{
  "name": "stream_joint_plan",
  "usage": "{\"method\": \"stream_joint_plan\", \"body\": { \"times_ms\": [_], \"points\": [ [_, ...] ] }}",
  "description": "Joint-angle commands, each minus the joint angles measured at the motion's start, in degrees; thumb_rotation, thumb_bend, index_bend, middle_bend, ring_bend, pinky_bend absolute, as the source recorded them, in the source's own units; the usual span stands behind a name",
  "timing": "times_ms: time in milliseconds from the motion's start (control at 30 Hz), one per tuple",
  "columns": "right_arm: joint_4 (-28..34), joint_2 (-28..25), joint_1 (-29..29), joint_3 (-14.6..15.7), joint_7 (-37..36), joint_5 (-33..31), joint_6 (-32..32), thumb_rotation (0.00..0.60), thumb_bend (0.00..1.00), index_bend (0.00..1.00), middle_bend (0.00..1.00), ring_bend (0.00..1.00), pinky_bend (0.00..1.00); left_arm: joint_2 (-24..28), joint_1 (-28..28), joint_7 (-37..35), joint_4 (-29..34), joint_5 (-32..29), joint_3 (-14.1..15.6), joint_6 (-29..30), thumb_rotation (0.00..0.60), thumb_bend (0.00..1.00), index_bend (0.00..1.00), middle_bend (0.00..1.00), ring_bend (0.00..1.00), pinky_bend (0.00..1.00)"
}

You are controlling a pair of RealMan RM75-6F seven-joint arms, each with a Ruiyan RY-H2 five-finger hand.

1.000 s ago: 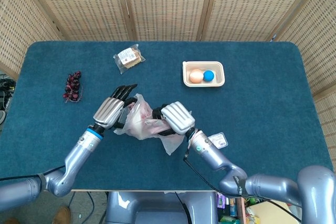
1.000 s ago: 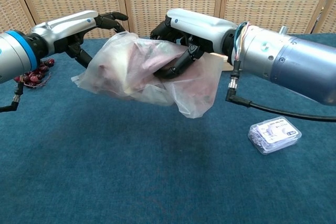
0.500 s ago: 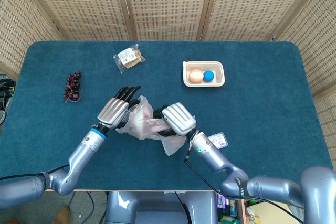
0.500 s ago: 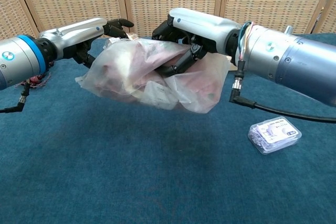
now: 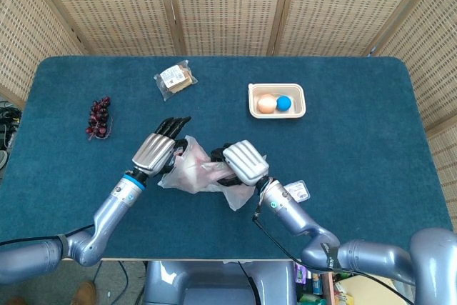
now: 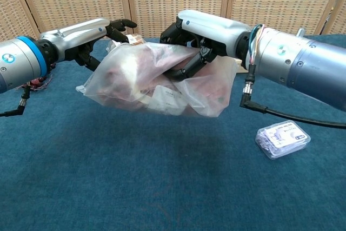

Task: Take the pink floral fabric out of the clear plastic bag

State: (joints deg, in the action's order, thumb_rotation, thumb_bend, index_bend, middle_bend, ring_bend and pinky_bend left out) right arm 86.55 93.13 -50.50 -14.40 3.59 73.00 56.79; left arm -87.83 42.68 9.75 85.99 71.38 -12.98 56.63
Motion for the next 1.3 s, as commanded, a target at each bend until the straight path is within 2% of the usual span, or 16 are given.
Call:
{"method": "stream_joint_plan", "body": {
  "times_ms": [33, 333, 367, 433, 467, 500, 567, 600, 667, 767, 800, 833, 933, 1067, 1167, 1300],
  "points": [
    [0.0, 0.0, 0.0, 0.0, 0.0, 0.1, 0.0, 0.600, 0.98, 0.59, 0.60, 0.53, 0.69, 0.0, 0.1, 0.1, -0.2, 0.0, 0.1, 0.0, 0.600, 0.55, 0.68, 0.00, 0.00, 0.00],
    [0.0, -0.2, 0.5, 0.2, 0.6, 0.1, 0.3, 0.600, 0.99, 0.59, 0.58, 0.53, 0.69, 0.3, 0.6, 0.6, -1.8, 0.2, 0.3, 0.0, 0.600, 0.55, 0.68, 0.00, 0.00, 0.00],
    [0.1, -0.2, 0.6, 0.3, 0.6, 0.0, 0.2, 0.600, 0.92, 0.56, 0.54, 0.52, 0.69, 0.1, 0.8, 0.8, -2.3, 0.2, 0.3, 0.1, 0.600, 0.55, 0.68, 0.00, 0.00, 0.00],
    [0.5, -0.5, 0.8, 0.6, 0.2, -0.1, -0.3, 0.600, 0.60, 0.41, 0.38, 0.42, 0.65, -0.5, 1.2, 0.6, -3.0, -0.2, 0.2, -0.5, 0.600, 0.55, 0.68, 0.00, 0.00, 0.00],
    [0.9, -0.8, 0.8, 0.8, 0.0, -0.2, -0.7, 0.600, 0.35, 0.26, 0.23, 0.31, 0.59, -0.7, 1.3, 0.5, -3.2, -0.4, 0.1, -0.8, 0.600, 0.55, 0.68, 0.00, 0.00, 0.00],
    [1.3, -1.4, 0.9, 1.2, -0.1, -0.4, -1.4, 0.600, 0.18, 0.13, 0.11, 0.17, 0.48, -0.9, 1.6, 0.5, -3.6, -0.5, 0.0, -1.0, 0.600, 0.55, 0.68, 0.00, 0.00, 0.00],
    [2.9, -3.4, 1.1, 2.1, 0.8, -1.6, -3.4, 0.600, 0.04, 0.01, 0.00, 0.03, 0.31, -1.5, 2.1, 0.8, -4.6, -0.6, 0.1, -1.4, 0.600, 0.55, 0.68, 0.00, 0.00, 0.00],
    [4.1, -4.9, 1.3, 2.7, 1.9, -2.4, -4.4, 0.600, 0.01, 0.00, 0.00, 0.00, 0.27, -1.9, 2.3, 0.8, -5.1, -0.8, 0.1, -1.7, 0.600, 0.55, 0.68, 0.00, 0.00, 0.00],
    [5.4, -6.5, 1.8, 3.1, 3.6, -3.0, -4.2, 0.600, 0.00, 0.00, 0.00, 0.00, 0.19, -2.2, 2.5, 0.9, -5.9, -0.9, 0.2, -2.0, 0.600, 0.55, 0.68, 0.00, 0.00, 0.00],
    [6.5, -9.3, 3.7, 4.9, 6.7, -2.3, -2.1, 0.600, 0.00, 0.00, 0.00, 0.00, 0.16, -2.9, 2.9, 2.6, -7.5, -1.0, 0.7, -2.0, 0.600, 0.55, 0.68, 0.00, 0.00, 0.00],
    [6.6, -10.1, 4.2, 5.5, 7.3, -1.8, -1.6, 0.600, 0.00, 0.00, 0.00, 0.00, 0.16, -3.5, 1.4, 3.5, -6.8, -0.4, 2.7, -0.8, 0.600, 0.55, 0.68, 0.00, 0.00, 0.00],
    [6.7, -11.2, 4.9, 6.5, 8.1, -0.8, -0.9, 0.600, 0.00, 0.00, 0.01, 0.02, 0.16, -4.0, 2.3, 3.7, -7.9, -0.9, 0.9, -0.2, 0.600, 0.55, 0.69, 0.00, 0.00, 0.00],
    [5.8, -13.2, 7.3, 9.4, 8.8, 4.6, 2.7, 0.600, 0.00, 0.00, 0.13, 0.15, 0.19, -4.0, 2.9, 3.8, -7.7, -1.8, 0.2, -1.1, 0.600, 0.55, 0.68, 0.00, 0.00, 0.00],
    [1.0, -14.4, 10.1, 14.5, 7.4, 16.5, 9.5, 0.600, 0.00, 0.02, 0.37, 0.38, 0.39, -3.8, 3.4, 3.7, -7.0, -1.9, -0.2, -1.3, 0.600, 0.55, 0.69, 0.00, 0.00, 0.00],
    [-6.7, -13.8, 11.2, 18.4, 5.5, 28.0, 16.5, 0.600, 0.00, 0.06, 0.52, 0.52, 0.58, -3.4, 3.7, 4.3, -6.1, -2.6, -0.7, -1.4, 0.600, 0.55, 0.69, 0.00, 0.00, 0.00],
    [-14.8, -12.0, 10.1, 21.6, 4.6, 38.9, 21.6, 0.600, 0.00, 0.09, 0.63, 0.62, 0.74, -3.1, 4.1, 6.0, -4.7, -4.3, -1.3, -1.4, 0.600, 0.55, 0.69, 0.00, 0.00, 0.00]
  ]
}}
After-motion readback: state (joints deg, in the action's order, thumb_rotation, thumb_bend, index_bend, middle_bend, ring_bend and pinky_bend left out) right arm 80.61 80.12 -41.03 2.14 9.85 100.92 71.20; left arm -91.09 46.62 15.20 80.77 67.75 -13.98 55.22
